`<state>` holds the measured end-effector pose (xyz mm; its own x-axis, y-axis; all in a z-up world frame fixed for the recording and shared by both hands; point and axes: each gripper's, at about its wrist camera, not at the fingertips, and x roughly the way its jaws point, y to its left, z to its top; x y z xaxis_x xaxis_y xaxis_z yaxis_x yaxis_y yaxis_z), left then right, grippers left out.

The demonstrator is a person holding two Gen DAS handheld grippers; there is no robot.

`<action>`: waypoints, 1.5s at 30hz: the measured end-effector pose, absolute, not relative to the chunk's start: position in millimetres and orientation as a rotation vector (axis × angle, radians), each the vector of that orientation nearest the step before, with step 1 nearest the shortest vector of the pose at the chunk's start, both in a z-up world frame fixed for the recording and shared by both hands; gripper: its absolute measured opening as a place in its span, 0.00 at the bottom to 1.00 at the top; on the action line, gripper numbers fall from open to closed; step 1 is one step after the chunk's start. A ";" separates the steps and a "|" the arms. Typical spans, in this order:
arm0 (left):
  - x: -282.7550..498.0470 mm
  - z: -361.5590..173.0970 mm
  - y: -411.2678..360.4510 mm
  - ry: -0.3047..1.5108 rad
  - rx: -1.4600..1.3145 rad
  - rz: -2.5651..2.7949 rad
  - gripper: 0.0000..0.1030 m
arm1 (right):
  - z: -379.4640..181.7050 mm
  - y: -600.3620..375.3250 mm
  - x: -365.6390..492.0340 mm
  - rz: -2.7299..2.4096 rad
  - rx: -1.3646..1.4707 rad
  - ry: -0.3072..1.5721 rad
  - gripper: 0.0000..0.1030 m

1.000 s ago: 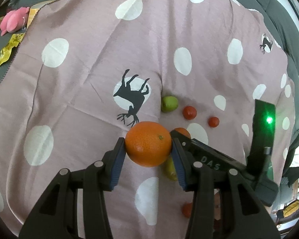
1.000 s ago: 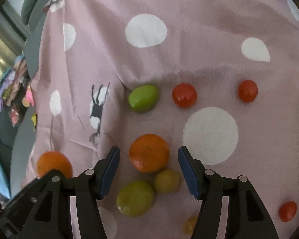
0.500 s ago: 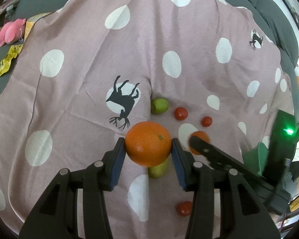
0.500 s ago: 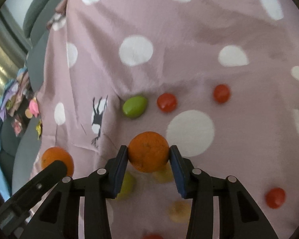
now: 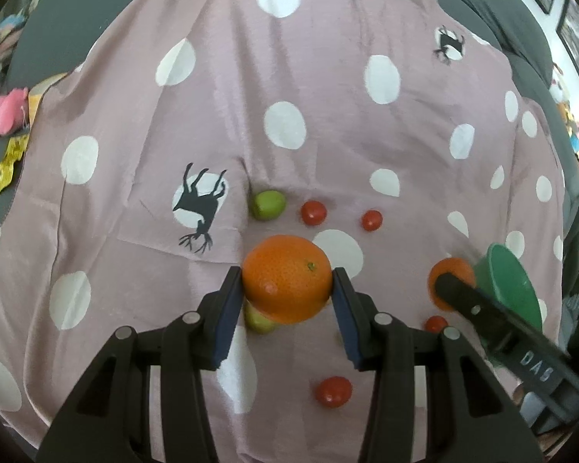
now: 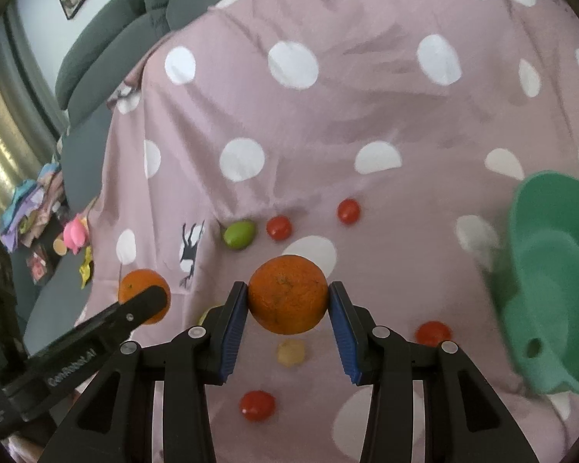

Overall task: Organize fruits
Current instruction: 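Lift the large orange with the left tool while the right tool grasps the small tangerine, then carry the orange with the left tool over the green bowl while the right tool carries the tangerine there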

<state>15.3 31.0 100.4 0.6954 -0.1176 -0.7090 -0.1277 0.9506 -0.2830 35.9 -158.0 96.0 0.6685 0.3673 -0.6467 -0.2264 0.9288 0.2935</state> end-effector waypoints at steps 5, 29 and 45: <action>10.9 110.0 12.1 0.772 -0.273 0.004 0.44 | 112.1 -174.9 25.7 0.314 0.190 0.709 0.43; 37.2 142.3 -154.7 0.723 -0.065 -0.162 0.45 | 145.9 -309.9 -5.1 0.024 0.264 0.530 0.44; 56.5 114.4 -230.3 0.799 0.054 -0.238 0.45 | 122.7 -374.7 -3.2 -0.106 0.403 0.581 0.44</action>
